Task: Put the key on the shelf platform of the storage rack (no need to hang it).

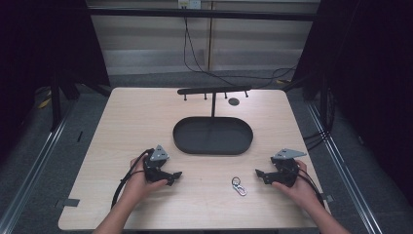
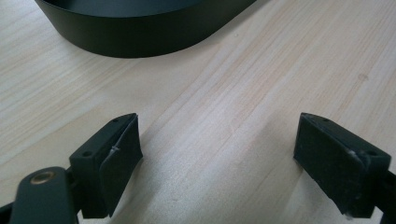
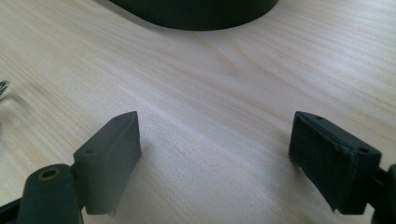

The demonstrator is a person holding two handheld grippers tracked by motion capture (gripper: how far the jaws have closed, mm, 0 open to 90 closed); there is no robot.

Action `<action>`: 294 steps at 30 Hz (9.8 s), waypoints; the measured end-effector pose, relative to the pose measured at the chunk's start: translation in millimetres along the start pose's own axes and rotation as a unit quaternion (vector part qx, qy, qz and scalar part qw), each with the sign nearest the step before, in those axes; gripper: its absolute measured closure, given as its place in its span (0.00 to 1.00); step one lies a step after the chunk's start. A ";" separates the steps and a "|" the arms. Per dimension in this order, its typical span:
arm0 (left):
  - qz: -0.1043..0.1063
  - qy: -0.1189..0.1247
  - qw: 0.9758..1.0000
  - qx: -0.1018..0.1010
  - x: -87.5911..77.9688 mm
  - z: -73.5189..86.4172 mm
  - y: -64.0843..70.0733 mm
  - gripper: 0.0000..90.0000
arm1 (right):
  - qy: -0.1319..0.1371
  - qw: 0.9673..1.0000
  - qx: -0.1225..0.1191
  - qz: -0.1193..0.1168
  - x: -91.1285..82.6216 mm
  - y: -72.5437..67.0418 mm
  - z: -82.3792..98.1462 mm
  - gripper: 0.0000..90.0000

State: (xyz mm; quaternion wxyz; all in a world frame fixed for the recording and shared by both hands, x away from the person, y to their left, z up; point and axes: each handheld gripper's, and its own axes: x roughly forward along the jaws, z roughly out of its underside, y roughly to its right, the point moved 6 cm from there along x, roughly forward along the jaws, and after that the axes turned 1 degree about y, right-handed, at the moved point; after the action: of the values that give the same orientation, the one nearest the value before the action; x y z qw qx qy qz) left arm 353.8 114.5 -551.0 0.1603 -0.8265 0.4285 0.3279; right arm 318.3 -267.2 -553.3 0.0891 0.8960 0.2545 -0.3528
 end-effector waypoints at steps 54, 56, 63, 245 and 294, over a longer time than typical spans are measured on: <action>0.000 0.000 1.000 0.000 0.1 -0.1 0.0 0.16 | -0.276 0.948 -0.117 -0.111 -1.6 -108.7 -37.9 0.54; 0.000 0.000 1.000 0.000 0.1 -0.1 0.0 0.16 | -0.282 0.945 -0.126 -0.105 -0.8 -109.9 -36.8 0.55; 0.000 0.000 1.000 0.000 0.1 -0.1 0.0 0.16 | -0.289 0.941 -0.148 -0.092 3.9 -113.5 -36.0 0.62; 0.000 0.000 1.000 0.000 0.1 -0.1 0.0 0.16 | -0.229 0.973 -0.018 -0.019 90.4 -35.9 -163.3 0.77; 0.000 -0.001 1.000 0.001 0.0 0.0 -0.1 0.16 | -0.197 0.980 -0.027 -0.016 118.9 -42.8 -147.1 0.77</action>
State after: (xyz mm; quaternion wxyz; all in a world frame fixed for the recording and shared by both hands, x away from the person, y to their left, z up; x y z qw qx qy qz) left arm 353.9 114.6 -551.0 0.1613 -0.8261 0.4287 0.3282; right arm 456.3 -134.1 -524.9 0.1555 0.8022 0.2560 -0.5165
